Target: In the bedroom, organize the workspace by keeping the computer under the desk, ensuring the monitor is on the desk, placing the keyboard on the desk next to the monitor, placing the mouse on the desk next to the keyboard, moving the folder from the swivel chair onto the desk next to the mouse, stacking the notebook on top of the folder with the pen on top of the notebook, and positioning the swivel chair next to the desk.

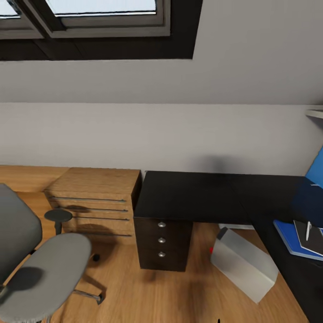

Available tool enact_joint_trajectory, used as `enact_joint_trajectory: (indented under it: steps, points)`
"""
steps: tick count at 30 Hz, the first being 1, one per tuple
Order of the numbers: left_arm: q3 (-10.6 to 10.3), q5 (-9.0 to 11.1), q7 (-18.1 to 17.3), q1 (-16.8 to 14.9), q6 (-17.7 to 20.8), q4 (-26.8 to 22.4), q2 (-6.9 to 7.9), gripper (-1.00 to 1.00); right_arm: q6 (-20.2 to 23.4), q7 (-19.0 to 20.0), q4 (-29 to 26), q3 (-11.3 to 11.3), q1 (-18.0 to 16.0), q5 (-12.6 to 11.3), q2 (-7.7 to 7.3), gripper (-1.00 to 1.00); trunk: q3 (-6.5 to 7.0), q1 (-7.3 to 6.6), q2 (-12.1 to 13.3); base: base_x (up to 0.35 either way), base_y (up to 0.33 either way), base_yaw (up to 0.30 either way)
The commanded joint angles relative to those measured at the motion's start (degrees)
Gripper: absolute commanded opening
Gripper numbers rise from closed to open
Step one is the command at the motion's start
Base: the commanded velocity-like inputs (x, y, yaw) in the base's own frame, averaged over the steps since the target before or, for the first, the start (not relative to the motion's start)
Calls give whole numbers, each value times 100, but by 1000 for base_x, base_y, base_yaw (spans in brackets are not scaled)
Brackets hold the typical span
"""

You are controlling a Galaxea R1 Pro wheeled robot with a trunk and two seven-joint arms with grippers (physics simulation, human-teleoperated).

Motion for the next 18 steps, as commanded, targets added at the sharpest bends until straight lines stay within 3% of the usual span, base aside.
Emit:
enact_joint_trajectory:
  steps: [1, 3, 4, 7, 9, 18]
  points:
    - [-42, 58, 42, 0, -112, -10, 6, 100, -96, -10, 6, 50, -4, -55, 2, 100, 13, -21, 37, 0, 0, 279]
    - [-20, 64, 47, 0, -367, -3, 8, 100, -234, -10, 18, 53, -4, -54, 6, 100, 49, -65, 117, 0, 0, 279]
    - [212, 86, 48, 0, -700, 182, 16, 100, -316, -10, 30, 57, -3, -57, 11, 100, 66, -87, 157, 0, 0, 279]
    - [529, 96, 41, 0, -878, 356, -4, 100, -369, -10, 29, 50, -3, -61, 5, 100, 120, -153, 277, 0, 0, 279]
    - [613, 101, 38, 0, -918, 400, -10, 100, -364, -10, 26, 43, -3, -60, -25, 100, 156, -197, 357, 0, 0, 279]
    - [618, 69, 32, 0, -919, 403, -37, 100, -357, 15, 7, 52, -3, -13, -78, 100, 318, -395, 718, 0, 0, 279]
